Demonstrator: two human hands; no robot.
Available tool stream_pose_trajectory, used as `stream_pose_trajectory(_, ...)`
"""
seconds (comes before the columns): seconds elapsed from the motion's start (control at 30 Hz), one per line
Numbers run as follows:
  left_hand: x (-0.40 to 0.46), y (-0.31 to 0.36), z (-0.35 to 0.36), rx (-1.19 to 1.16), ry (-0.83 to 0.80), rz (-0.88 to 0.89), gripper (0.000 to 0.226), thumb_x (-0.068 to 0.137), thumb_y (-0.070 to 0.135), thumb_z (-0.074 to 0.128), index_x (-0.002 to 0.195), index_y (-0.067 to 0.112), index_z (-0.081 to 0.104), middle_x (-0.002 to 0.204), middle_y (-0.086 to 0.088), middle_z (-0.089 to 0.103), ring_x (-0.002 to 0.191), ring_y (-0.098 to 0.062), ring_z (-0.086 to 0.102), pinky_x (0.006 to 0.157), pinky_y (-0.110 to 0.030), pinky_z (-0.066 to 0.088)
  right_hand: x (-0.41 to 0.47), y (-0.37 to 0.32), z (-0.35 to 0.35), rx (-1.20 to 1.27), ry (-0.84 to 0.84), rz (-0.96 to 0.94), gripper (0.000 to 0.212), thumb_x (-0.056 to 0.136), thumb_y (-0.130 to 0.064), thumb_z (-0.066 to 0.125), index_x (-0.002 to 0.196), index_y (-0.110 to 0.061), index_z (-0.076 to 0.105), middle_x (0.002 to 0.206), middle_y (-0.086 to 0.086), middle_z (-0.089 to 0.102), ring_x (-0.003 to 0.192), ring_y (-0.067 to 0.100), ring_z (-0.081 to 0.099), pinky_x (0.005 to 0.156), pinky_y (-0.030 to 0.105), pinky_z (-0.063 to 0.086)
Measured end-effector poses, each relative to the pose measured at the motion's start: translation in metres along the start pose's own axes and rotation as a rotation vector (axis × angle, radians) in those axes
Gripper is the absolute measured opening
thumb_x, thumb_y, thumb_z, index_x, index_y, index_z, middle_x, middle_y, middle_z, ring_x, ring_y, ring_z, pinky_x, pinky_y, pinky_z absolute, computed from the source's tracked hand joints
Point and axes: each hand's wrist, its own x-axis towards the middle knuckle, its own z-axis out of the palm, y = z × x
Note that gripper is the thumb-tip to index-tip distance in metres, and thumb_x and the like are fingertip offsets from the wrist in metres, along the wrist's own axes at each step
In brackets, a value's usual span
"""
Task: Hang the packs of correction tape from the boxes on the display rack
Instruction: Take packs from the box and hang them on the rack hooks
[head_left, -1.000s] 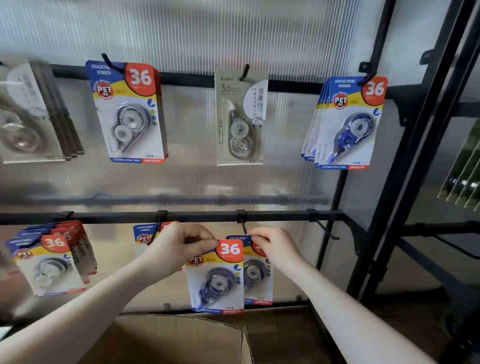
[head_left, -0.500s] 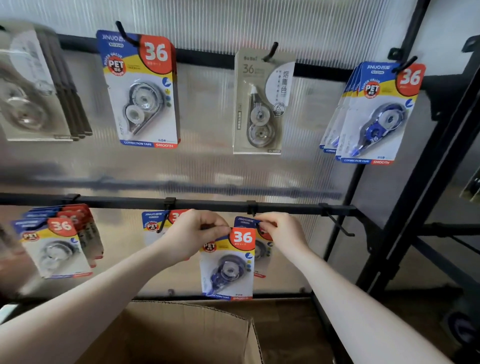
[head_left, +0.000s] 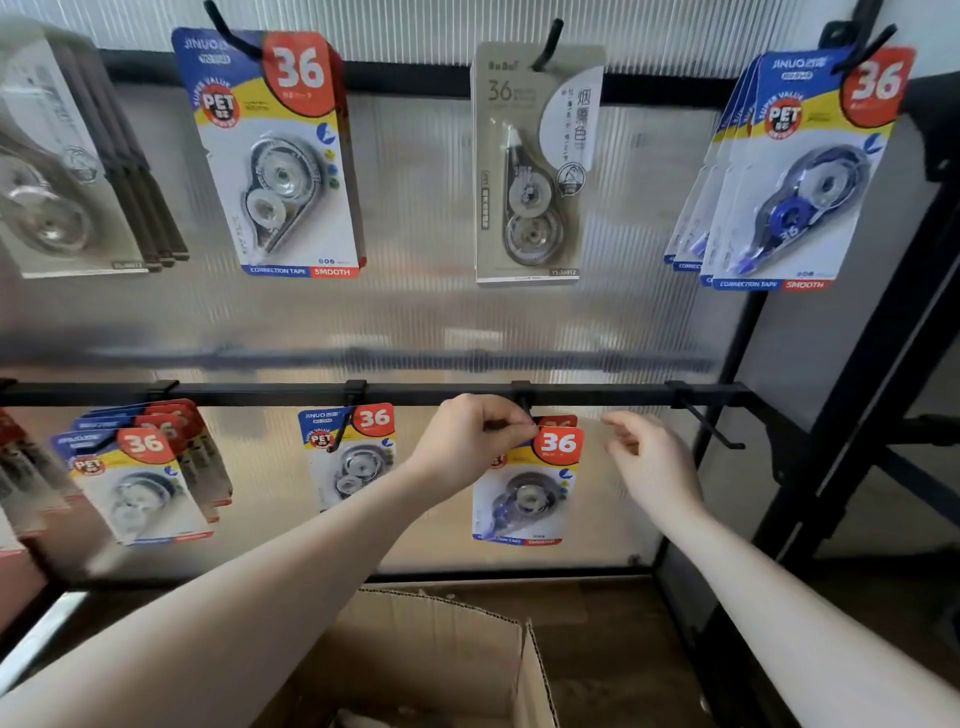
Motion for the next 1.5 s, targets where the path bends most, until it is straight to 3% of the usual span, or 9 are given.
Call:
stream_pose_trajectory(0.3,0.0,-0.004,0.03,-0.027,0.085,-0.019,0.013,0.084,0.022,0.066,0.094,0.016,0.073,0.097,0.004,0.068,0.09,-0.007,0.062,0.078,-0.021,0.051,-0.008,0.027,-0.004,0.011,-0.019,0.081,0.028,0.09,-0.007,0.056,0.115,-0.015,0.064,0.111,0.006,0.062,0.097,0.019,0.057,0.078,0.024,0.04)
stream_pose_trajectory(0.5,-0.007,-0.008,0.036,0.024,0.144,0.051,0.015,0.088,0.019,0.062,0.096,0.012,0.073,0.088,0.008,0.064,0.079,0.004,0.057,0.068,-0.003,0.041,-0.013,0.025,0.0,0.036,-0.038,0.089,0.028,0.09,-0.008,0.056,0.116,-0.015,0.064,0.112,0.006,0.063,0.101,0.022,0.058,0.077,0.024,0.04)
stream_pose_trajectory(0.57,-0.007,-0.01,0.037,0.002,0.141,0.037,0.016,0.089,0.017,0.06,0.098,0.01,0.071,0.088,0.008,0.062,0.08,0.007,0.056,0.068,-0.003,0.041,-0.016,0.025,0.001,0.034,-0.055,0.09,0.028,0.091,-0.01,0.055,0.118,-0.015,0.062,0.115,0.005,0.061,0.103,0.02,0.057,0.076,0.022,0.038)
stream_pose_trajectory(0.8,-0.002,-0.017,0.037,-0.015,0.101,-0.016,0.019,0.093,0.017,0.054,0.103,0.011,0.069,0.095,0.005,0.063,0.085,-0.002,0.056,0.069,-0.005,0.043,-0.023,0.031,0.006,0.034,-0.081,0.102,0.027,0.09,-0.009,0.056,0.116,-0.016,0.064,0.112,0.005,0.061,0.093,0.014,0.054,0.077,0.023,0.039)
stream_pose_trajectory(0.93,0.005,-0.023,0.041,0.021,0.116,0.002,0.019,0.092,0.016,0.055,0.104,0.011,0.068,0.095,0.007,0.062,0.085,0.001,0.054,0.071,-0.001,0.041,-0.029,0.037,0.009,0.038,-0.095,0.102,0.026,0.09,-0.009,0.057,0.114,-0.015,0.064,0.109,0.005,0.061,0.095,0.017,0.056,0.078,0.025,0.042)
stream_pose_trajectory(1.03,0.011,-0.028,0.043,0.031,0.138,0.0,0.018,0.092,0.016,0.055,0.104,0.012,0.068,0.098,0.005,0.063,0.089,-0.003,0.056,0.074,-0.005,0.043,-0.032,0.041,0.011,0.034,-0.105,0.11,0.026,0.091,-0.01,0.056,0.115,-0.015,0.064,0.109,0.005,0.06,0.096,0.018,0.056,0.081,0.028,0.045)
stream_pose_trajectory(1.17,0.019,-0.035,0.044,0.052,0.154,-0.017,0.018,0.093,0.019,0.055,0.103,0.016,0.069,0.101,0.005,0.064,0.095,-0.008,0.057,0.082,-0.02,0.046,-0.034,0.042,0.016,0.025,-0.117,0.123,0.027,0.091,-0.011,0.056,0.116,-0.016,0.064,0.109,0.005,0.061,0.096,0.019,0.056,0.08,0.027,0.045)
stream_pose_trajectory(1.3,0.019,-0.035,0.042,0.082,0.195,-0.011,0.019,0.091,0.019,0.056,0.106,0.017,0.069,0.106,0.001,0.063,0.092,-0.005,0.055,0.079,-0.013,0.044,-0.04,0.035,0.021,0.022,-0.132,0.124,0.027,0.09,-0.011,0.057,0.116,-0.015,0.064,0.109,0.005,0.061,0.098,0.02,0.057,0.082,0.028,0.045)
stream_pose_trajectory(1.5,-0.008,-0.036,0.03,0.168,0.238,-0.001,0.033,0.09,0.024,0.059,0.122,0.019,0.058,0.119,0.0,0.056,0.105,-0.012,0.05,0.084,-0.02,0.039,-0.048,0.019,0.027,0.011,-0.125,0.126,0.025,0.09,-0.01,0.056,0.113,-0.015,0.065,0.107,0.004,0.061,0.096,0.02,0.057,0.083,0.031,0.046)
